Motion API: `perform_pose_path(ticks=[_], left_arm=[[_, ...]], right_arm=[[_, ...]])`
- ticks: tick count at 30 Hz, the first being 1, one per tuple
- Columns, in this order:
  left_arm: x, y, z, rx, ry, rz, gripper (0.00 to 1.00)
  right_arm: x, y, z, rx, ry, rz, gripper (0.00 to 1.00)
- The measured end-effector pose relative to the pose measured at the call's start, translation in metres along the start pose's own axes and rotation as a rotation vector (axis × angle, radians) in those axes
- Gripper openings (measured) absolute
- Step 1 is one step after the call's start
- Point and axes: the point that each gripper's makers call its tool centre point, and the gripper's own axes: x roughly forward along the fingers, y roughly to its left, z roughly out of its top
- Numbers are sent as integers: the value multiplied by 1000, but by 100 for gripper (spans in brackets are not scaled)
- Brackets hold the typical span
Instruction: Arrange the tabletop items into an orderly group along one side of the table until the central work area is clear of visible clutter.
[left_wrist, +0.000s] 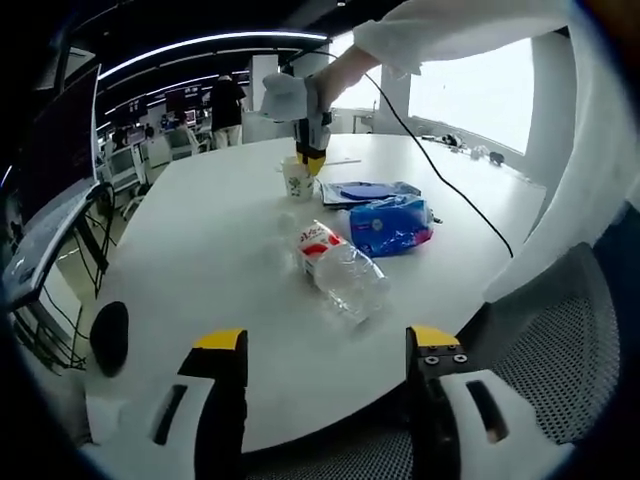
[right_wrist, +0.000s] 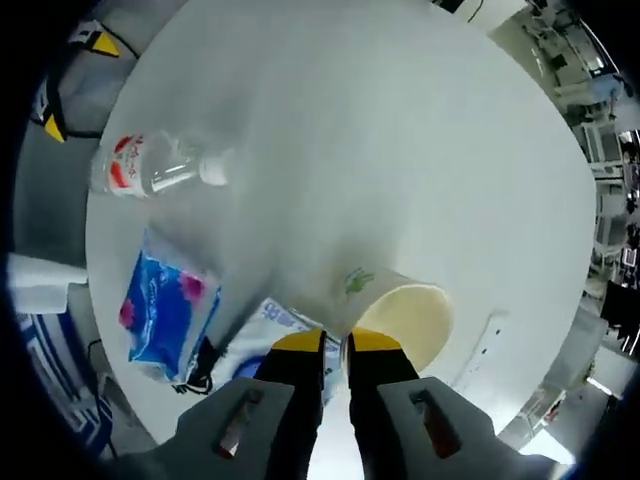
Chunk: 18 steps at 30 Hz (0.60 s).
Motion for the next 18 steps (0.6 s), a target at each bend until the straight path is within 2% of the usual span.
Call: perform_pose_path(ticks=[3,5,6,8,10,18], left_arm=[[0,0,0,-1,1,3,65],[0,1,-1,0,5,4,65],[0,1,-2,1,8,4,65],[0,1,-2,1,10,4,65],[0,1,-2,0,9,5,66],[1,0,-2,3,8,-5,66]], right_arm=[[-6,-6,-1,11,-11,-36,14],[-10,-8,5,76,-71,-43,20],[-15,-9,9,135,-121,-38,23],[-24,-10,13,177,-183,-42,27],[-33,-15,7,197,-217,-70,28],[-63,10,-22,216,-210,-91,42]])
